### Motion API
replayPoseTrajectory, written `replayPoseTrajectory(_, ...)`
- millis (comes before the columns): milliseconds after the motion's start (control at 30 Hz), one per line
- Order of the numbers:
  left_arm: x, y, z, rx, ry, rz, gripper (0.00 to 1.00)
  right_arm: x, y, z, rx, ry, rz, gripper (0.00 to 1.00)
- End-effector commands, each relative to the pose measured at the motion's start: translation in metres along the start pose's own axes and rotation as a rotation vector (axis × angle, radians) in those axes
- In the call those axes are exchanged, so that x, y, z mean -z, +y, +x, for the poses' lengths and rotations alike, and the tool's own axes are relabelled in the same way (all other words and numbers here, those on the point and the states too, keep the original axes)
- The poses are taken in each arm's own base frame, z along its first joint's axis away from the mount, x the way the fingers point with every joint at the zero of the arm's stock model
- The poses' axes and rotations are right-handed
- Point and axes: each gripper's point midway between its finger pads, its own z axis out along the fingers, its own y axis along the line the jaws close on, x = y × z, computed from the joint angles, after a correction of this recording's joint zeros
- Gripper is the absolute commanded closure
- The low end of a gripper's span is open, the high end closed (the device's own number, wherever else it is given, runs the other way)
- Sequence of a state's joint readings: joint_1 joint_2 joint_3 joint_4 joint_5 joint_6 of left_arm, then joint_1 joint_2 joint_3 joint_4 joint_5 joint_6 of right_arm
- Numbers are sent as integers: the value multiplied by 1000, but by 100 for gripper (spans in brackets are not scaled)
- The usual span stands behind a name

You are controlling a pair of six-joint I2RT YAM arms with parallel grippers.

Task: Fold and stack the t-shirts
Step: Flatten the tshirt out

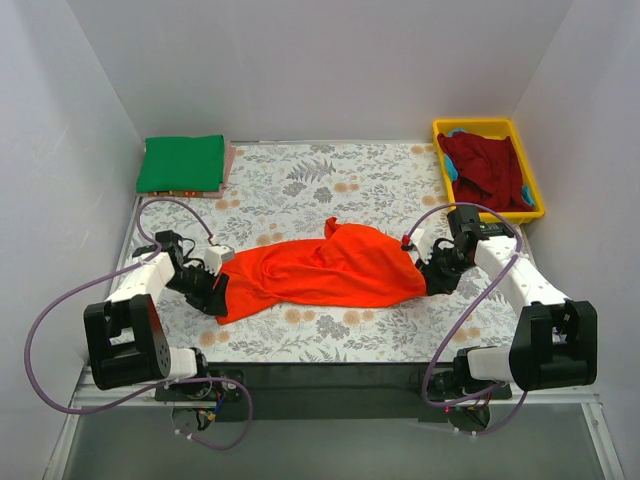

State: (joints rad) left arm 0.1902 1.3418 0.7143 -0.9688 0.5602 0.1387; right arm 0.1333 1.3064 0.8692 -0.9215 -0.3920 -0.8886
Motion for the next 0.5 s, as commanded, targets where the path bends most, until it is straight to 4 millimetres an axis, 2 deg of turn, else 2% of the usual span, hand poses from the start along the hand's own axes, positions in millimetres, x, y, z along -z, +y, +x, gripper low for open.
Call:
replayPoseTrajectory(0,0,3,-1,-8,-6,-24,57,2,2,-2,6,1,-11,99)
replayPoseTrajectory(100,1,1,-4,-8,-21,-15,63,3,1,-4,4,-2,-11,99)
replayPoseTrajectory(167,2,0,-8,-5,-37,-12,81,3,1,-5,-1,-4,-11,99)
replayPoseTrajectory(267,17,6,-35,10,-120,-53,100,12,-9,-16,12,-20,30,99)
replayPoseTrajectory(300,35,19,-58,-3,-183,-108,100,18,-17,-20,17,-22,61,99)
replayPoseTrajectory(400,81,47,-104,41,-326,-213,100,50,-49,-55,33,-86,191,99)
replayPoseTrajectory(433,119,57,-138,1,-411,-281,100,60,-57,-66,38,-105,224,99)
replayPoseTrajectory(467,132,64,-152,30,-445,-285,100,85,-73,-91,61,-154,295,99)
